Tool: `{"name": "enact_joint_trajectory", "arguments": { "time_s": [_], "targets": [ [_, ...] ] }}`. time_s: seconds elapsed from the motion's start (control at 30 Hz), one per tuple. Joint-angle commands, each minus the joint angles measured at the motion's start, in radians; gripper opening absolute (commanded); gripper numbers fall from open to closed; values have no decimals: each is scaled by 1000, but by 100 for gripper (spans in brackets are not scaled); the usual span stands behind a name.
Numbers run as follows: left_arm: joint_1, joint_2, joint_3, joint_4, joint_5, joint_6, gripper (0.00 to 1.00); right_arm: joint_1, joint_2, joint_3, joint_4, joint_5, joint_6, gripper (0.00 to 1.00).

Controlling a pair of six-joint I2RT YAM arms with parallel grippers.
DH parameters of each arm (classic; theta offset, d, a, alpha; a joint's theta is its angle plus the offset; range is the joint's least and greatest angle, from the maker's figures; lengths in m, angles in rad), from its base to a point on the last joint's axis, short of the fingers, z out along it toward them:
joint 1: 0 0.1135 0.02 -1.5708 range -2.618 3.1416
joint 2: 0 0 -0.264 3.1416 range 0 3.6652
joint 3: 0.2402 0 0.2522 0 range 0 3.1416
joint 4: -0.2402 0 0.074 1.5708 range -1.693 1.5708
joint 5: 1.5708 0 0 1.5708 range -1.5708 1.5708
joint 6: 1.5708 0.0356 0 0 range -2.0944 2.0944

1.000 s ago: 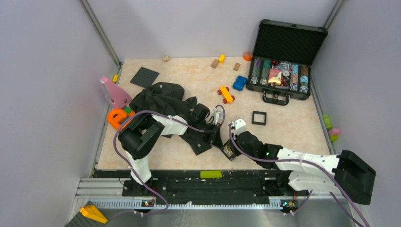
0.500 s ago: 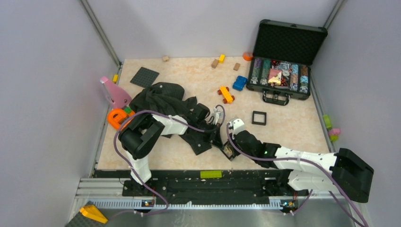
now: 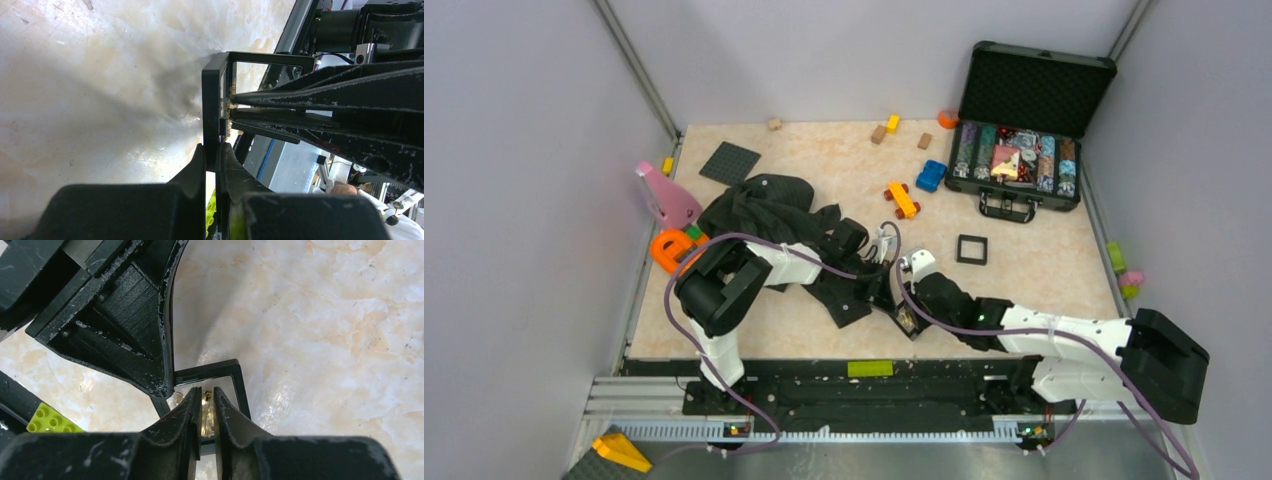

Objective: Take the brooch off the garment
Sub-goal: Pick up the brooch from the center of the board.

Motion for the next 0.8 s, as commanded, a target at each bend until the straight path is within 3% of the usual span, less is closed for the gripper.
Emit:
{"name": "enact_joint_trajectory", "arguments": {
  "time_s": [0.0, 0.07, 0.43, 0.77],
  "targets": [
    [2, 19, 23, -2, -11, 34, 0, -8, -8, 56, -8, 6, -12, 19],
    [2, 20, 23, -1, -12, 33, 0, -8, -18, 56, -9, 6, -14, 23],
    [3, 45, 23, 9, -7, 32, 0, -8, -89, 123, -74, -7, 3, 25],
    [4, 71, 27, 14, -11, 33, 0, -8, -249, 183, -302, -8, 96, 32]
  ]
}}
